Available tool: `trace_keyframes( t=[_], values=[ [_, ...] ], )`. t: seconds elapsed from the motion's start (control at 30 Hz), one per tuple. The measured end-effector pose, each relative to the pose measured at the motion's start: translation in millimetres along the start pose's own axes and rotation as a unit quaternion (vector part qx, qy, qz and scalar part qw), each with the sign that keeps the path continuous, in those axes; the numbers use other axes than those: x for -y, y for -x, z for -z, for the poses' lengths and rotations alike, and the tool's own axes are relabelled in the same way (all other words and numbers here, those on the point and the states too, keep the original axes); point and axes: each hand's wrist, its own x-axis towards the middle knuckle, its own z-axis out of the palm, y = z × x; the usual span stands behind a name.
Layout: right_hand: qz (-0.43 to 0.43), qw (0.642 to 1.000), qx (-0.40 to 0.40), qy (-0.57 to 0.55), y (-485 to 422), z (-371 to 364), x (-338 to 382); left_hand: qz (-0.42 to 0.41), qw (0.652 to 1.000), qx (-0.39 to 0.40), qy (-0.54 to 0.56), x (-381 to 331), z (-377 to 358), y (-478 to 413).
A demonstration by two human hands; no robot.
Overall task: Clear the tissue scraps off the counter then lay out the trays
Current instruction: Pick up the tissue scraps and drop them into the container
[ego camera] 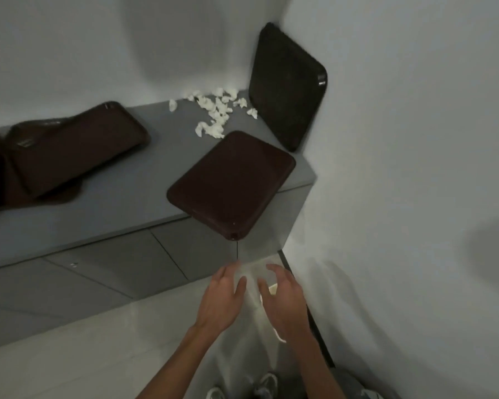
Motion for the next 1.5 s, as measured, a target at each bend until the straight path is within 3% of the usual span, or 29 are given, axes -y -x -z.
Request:
trace_keyframes(
  t=[0.33,0.83,1.0,1.23,1.37,1.5],
  values=[
    [0.073,0.997,0.016,0.005,-64.7,22.9,99.2,-0.009,0.995,-0.089,0.053,-5.9,92.8,-59.7],
    [0.136,0.986,0.084,0.042,-302.5,10.0,160.5,0.057,0.989,-0.137,0.023,2.9,153.3,-250.7],
    [0.131,0.986,0.094,0.042,-372.7,-1.2,176.2,0.061,0.992,-0.107,0.013,1.9,167.2,-306.7],
    [0.116,0.989,0.081,0.052,-448.8,-21.4,197.8,0.0,0.997,-0.049,-0.052,-10.8,179.7,-427.7],
    [0.105,0.991,0.053,0.057,-469.0,-18.4,204.1,-0.069,0.988,-0.014,-0.139,-19.3,174.8,-488.3],
    [0.102,0.992,0.032,0.059,-482.9,-13.4,203.6,-0.07,0.979,0.029,-0.187,2.6,163.7,-527.7]
  ],
)
